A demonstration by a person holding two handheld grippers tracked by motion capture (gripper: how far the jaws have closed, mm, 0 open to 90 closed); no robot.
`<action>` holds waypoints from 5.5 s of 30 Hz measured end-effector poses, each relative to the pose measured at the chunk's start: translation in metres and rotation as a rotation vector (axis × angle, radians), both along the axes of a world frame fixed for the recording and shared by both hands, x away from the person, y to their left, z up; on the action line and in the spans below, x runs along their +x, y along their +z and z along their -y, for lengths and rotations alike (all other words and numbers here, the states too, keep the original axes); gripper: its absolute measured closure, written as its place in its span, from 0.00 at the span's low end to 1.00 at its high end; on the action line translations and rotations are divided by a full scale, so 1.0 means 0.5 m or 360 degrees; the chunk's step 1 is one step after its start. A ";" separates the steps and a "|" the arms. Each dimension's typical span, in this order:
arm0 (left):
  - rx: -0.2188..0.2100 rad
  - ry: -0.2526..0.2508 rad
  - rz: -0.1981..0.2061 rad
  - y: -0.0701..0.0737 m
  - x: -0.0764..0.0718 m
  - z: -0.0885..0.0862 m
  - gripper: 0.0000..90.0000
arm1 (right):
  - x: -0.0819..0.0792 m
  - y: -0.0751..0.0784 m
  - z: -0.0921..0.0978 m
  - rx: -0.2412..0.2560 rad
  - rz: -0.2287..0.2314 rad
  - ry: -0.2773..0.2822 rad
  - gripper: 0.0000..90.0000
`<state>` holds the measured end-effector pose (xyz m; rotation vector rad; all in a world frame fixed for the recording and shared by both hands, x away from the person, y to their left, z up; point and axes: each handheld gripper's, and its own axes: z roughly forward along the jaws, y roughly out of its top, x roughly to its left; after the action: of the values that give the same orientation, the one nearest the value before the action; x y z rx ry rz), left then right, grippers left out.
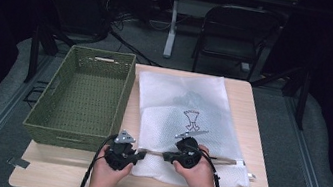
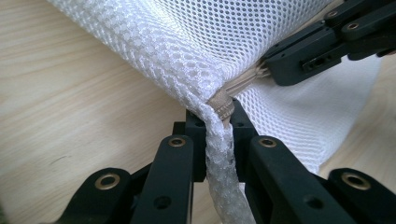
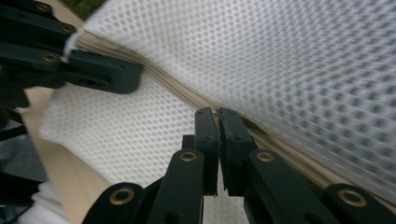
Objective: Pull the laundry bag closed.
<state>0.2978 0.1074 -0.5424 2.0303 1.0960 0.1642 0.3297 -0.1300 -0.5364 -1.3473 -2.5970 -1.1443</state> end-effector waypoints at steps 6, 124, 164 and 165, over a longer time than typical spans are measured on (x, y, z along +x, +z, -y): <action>-0.0008 -0.0001 -0.0001 0.003 -0.001 -0.004 0.93 | 0.000 0.002 0.023 0.0023 -0.0023 -0.0027 0.97; 0.0039 0.0070 -0.0020 0.001 0.005 -0.034 0.93 | -0.043 -0.004 0.326 -0.0106 -0.0026 -0.0453 0.97; 0.0077 0.0078 -0.0035 -0.009 0.004 -0.043 0.91 | -0.059 -0.016 0.379 -0.0162 -0.0039 -0.0517 0.97; 0.0079 0.0075 -0.0039 -0.009 0.004 -0.043 0.90 | -0.059 -0.018 0.376 -0.0160 -0.0030 -0.0514 0.96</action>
<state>0.2996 0.1292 -0.5471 2.0561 1.1661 0.1931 0.3003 -0.3182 -0.5454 -1.8415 -2.5177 -1.0329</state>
